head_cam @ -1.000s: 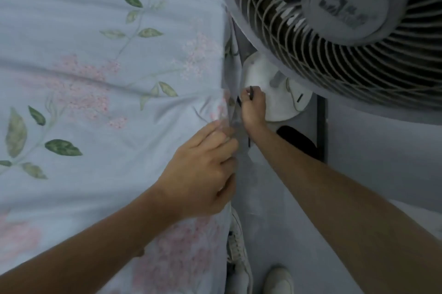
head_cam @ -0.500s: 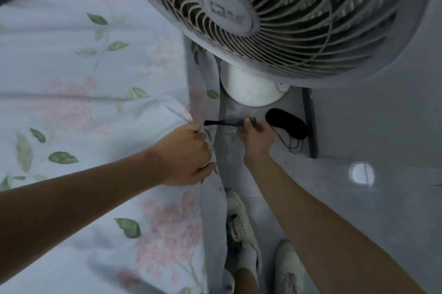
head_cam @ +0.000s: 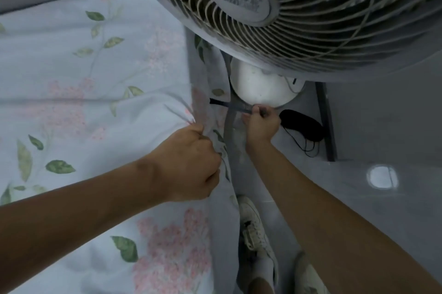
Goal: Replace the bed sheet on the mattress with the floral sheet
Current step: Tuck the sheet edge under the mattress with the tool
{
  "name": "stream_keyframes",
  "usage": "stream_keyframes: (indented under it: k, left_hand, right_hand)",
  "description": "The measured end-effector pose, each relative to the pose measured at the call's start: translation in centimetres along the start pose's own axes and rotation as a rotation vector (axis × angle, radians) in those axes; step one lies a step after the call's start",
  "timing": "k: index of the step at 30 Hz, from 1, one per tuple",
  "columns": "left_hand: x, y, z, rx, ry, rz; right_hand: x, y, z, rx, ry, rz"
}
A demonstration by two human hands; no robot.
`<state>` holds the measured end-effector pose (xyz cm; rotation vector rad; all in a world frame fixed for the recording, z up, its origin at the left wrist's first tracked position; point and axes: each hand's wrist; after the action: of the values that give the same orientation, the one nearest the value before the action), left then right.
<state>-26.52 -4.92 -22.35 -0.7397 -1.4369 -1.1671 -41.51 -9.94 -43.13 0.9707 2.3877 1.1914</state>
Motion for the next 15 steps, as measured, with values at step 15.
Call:
stream_keyframes:
  k: [15]
  left_hand:
    - [0.6,-0.4,0.3,0.017,0.006,-0.092]
  right_hand:
    - [-2.3,-2.7,-7.2,-0.121,-0.125,-0.149]
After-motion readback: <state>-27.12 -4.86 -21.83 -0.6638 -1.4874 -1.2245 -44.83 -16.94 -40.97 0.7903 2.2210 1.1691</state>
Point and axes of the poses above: each hand's wrist, its own y-axis away from the middle knuckle, its own x-axis out of the back of the hand, z = x × y, and after that the axes turned 13 degrees about -x, right-handed
